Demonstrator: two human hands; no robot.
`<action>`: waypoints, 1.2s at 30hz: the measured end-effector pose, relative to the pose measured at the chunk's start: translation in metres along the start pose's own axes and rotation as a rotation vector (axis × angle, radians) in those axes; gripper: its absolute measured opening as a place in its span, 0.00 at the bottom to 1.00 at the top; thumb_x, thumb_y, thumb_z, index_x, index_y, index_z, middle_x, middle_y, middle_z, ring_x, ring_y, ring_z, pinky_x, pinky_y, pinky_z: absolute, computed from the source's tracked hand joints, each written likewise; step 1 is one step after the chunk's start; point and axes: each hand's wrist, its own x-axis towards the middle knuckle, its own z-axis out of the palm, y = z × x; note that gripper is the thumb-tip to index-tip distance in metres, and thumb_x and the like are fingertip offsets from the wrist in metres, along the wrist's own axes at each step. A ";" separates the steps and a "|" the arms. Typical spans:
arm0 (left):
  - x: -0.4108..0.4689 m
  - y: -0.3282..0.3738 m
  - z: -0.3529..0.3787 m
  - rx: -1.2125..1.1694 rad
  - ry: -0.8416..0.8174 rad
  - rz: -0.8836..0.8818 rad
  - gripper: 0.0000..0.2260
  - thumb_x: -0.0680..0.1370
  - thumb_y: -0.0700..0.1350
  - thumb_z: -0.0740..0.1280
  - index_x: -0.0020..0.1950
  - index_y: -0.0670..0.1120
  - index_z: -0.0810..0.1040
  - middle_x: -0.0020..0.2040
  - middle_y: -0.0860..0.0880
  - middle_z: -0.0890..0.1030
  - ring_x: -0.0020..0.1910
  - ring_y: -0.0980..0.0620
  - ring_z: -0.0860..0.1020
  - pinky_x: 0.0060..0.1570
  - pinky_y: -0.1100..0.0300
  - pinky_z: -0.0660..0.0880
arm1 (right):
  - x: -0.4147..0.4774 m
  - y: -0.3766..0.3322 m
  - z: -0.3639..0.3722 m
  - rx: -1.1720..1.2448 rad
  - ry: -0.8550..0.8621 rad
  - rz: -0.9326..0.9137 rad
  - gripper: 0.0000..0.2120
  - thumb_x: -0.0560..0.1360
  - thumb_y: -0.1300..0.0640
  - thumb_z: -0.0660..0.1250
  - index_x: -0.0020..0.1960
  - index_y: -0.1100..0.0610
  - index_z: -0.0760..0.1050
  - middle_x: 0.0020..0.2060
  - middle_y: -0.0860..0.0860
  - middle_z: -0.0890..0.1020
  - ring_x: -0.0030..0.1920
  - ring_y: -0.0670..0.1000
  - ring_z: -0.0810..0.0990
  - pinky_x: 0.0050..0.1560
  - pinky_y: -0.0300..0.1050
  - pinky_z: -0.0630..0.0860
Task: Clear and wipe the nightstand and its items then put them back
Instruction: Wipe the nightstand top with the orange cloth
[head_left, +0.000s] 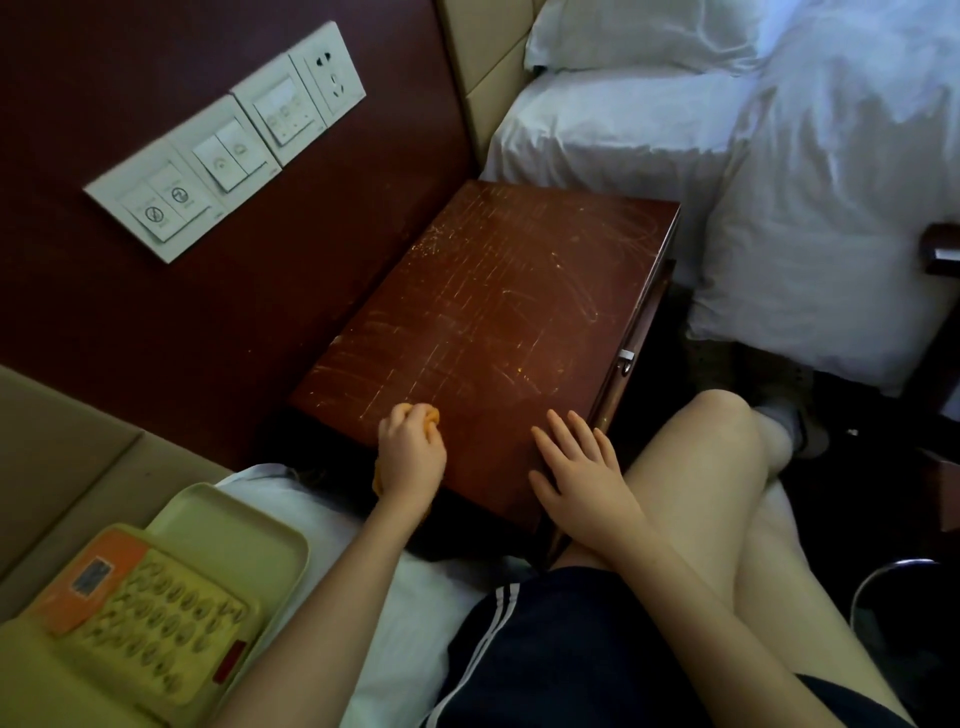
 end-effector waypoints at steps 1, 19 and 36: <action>0.000 0.007 0.004 0.010 -0.005 0.017 0.11 0.78 0.38 0.60 0.58 0.44 0.77 0.59 0.45 0.74 0.57 0.47 0.70 0.52 0.59 0.68 | 0.000 0.000 0.000 -0.004 0.002 0.003 0.26 0.80 0.48 0.52 0.76 0.51 0.52 0.76 0.49 0.48 0.75 0.52 0.40 0.72 0.50 0.37; 0.005 0.018 0.013 0.016 -0.041 0.088 0.13 0.78 0.40 0.61 0.61 0.45 0.76 0.61 0.46 0.74 0.58 0.47 0.70 0.54 0.59 0.67 | 0.000 -0.001 0.002 -0.041 0.027 0.015 0.26 0.80 0.47 0.52 0.76 0.51 0.52 0.76 0.50 0.49 0.75 0.52 0.41 0.72 0.48 0.37; 0.002 0.007 0.011 0.098 -0.076 0.187 0.13 0.78 0.42 0.61 0.62 0.48 0.76 0.61 0.47 0.74 0.57 0.48 0.69 0.54 0.58 0.68 | 0.002 0.000 0.003 -0.018 0.050 0.045 0.26 0.80 0.48 0.53 0.76 0.51 0.53 0.76 0.49 0.50 0.75 0.51 0.42 0.72 0.49 0.37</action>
